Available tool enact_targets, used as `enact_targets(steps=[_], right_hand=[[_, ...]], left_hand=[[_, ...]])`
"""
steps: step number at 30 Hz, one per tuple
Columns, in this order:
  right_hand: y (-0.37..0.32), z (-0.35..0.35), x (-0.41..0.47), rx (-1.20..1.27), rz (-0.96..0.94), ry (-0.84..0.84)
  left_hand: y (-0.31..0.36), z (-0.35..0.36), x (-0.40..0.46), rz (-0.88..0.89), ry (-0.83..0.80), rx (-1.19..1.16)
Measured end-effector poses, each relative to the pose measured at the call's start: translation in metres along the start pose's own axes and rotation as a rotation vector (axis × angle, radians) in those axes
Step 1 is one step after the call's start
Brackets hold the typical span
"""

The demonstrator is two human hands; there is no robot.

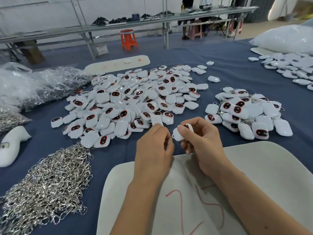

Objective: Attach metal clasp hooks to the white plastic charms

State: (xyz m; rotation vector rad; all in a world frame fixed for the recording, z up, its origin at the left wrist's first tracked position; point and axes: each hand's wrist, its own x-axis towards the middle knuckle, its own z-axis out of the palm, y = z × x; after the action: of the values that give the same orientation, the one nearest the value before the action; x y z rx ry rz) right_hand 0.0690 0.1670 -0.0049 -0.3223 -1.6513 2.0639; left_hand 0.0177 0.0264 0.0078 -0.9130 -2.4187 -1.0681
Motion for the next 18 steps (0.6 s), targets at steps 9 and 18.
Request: enact_targets(steps=[9,18], right_hand=[[0.002,0.0,0.001,0.048,-0.014,-0.002],[-0.002,-0.013,0.016,0.114,-0.119,0.343]], left_hand=[[-0.003,0.005,-0.002,-0.218,0.0,-0.26],[-0.003,0.015,-0.007,-0.296,-0.068,-0.256]])
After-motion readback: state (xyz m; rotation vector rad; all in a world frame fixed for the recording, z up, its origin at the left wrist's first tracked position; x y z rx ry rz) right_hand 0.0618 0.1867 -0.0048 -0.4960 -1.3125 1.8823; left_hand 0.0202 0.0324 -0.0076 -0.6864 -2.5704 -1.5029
